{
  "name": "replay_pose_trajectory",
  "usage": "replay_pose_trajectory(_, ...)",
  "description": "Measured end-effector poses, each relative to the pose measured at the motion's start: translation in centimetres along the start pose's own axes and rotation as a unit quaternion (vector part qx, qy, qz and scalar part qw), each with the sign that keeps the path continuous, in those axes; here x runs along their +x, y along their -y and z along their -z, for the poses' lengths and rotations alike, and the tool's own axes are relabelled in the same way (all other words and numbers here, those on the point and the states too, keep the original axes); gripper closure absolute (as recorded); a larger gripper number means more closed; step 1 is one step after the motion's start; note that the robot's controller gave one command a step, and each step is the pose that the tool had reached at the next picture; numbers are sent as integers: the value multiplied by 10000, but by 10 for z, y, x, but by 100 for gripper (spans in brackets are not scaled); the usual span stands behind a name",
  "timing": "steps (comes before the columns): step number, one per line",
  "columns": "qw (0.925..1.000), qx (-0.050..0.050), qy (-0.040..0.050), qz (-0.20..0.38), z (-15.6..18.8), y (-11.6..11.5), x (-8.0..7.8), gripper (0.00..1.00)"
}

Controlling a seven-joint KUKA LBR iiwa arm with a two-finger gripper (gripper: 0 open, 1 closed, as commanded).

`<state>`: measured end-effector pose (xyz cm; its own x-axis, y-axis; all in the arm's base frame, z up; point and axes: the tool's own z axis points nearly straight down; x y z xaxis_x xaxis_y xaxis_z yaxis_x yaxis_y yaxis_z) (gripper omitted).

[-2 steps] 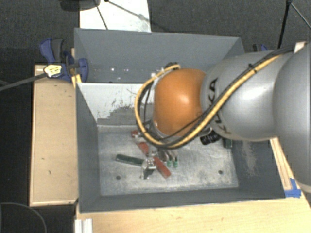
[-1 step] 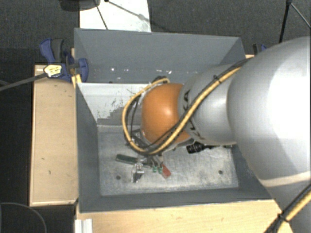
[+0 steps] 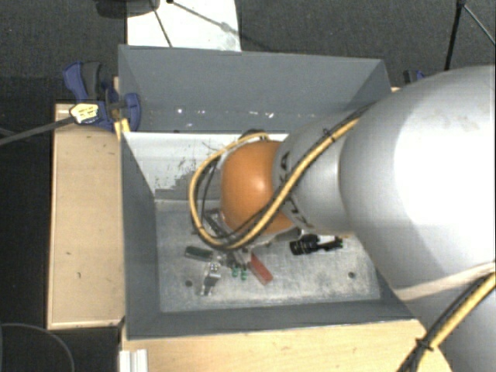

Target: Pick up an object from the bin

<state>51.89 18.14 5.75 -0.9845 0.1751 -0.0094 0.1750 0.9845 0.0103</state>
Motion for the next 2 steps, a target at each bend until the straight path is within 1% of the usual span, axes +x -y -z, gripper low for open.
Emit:
replay_pose_trajectory(1,9978,26,-9,-664,16,23,-6,0)
replay_pose_trajectory(2,9964,39,-14,-841,14,21,-5,0)
